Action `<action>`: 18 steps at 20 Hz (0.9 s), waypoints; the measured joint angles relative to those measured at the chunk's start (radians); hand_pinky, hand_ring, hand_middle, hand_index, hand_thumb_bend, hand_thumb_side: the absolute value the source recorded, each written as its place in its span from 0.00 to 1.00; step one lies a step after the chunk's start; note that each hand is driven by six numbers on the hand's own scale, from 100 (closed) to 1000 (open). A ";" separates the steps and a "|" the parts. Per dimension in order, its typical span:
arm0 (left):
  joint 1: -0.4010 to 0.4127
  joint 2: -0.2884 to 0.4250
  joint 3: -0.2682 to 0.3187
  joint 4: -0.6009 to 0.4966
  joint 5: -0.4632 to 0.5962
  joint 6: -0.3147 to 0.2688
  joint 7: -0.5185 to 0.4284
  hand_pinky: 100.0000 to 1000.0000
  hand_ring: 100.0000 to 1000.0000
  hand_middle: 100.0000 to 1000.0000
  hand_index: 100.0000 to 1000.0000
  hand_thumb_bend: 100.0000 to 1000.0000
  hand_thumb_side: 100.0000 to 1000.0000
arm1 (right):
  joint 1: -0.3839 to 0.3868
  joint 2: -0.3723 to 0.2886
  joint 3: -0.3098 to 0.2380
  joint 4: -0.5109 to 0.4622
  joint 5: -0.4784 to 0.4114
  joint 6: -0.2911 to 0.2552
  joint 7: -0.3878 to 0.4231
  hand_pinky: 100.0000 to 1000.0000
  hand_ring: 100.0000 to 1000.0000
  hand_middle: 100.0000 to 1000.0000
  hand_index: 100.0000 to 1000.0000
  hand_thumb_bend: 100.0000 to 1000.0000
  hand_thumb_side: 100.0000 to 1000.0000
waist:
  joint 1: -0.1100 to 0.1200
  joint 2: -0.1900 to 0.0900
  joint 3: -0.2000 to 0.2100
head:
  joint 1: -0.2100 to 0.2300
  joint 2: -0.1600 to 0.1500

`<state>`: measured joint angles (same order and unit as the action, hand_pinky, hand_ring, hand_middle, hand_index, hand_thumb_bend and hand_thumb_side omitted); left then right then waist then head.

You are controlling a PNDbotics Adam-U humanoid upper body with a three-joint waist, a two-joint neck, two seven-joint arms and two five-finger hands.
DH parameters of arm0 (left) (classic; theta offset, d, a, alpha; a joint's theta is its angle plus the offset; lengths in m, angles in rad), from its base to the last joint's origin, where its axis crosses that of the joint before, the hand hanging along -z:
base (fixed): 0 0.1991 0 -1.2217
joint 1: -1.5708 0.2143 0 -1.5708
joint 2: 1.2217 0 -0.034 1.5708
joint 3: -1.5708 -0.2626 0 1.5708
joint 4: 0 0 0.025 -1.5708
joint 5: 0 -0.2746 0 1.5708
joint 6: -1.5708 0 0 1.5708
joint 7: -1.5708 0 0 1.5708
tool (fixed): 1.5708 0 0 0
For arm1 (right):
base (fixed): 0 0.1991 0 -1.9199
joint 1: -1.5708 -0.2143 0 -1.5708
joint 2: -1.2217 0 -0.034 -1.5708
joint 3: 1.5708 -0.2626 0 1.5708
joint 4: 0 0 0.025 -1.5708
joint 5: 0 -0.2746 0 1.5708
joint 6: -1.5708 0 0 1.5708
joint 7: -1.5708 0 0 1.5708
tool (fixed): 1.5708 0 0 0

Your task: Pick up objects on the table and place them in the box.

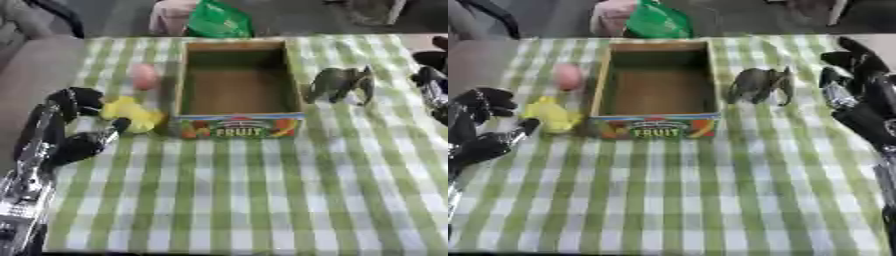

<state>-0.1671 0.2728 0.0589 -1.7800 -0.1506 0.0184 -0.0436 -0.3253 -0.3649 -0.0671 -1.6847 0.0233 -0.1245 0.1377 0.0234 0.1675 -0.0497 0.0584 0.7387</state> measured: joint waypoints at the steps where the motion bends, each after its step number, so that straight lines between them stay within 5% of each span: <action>1: 0.000 0.000 0.000 0.000 0.000 0.000 0.000 0.63 0.61 0.46 0.61 0.57 0.06 | 0.000 0.000 0.000 0.000 0.000 0.001 0.001 0.78 0.91 0.76 0.96 0.00 0.36 | 0.000 0.000 0.000 | 0.000 0.000; 12: -0.004 0.006 0.003 -0.001 -0.018 0.000 0.000 0.63 0.62 0.47 0.62 0.58 0.06 | 0.000 0.000 0.000 0.000 0.001 0.003 0.003 0.78 0.91 0.76 0.96 0.00 0.36 | 0.002 0.000 -0.003 | 0.000 0.000; 18: -0.052 0.101 0.004 -0.002 -0.101 0.011 -0.025 0.63 0.62 0.49 0.65 0.61 0.07 | 0.000 0.000 0.000 0.000 0.001 0.003 0.003 0.78 0.91 0.76 0.96 0.00 0.35 | 0.002 -0.001 -0.007 | 0.001 0.000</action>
<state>-0.2189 0.3736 0.0632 -1.7817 -0.2515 0.0295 -0.0683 -0.3251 -0.3649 -0.0669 -1.6847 0.0243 -0.1217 0.1410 0.0259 0.1666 -0.0564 0.0597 0.7387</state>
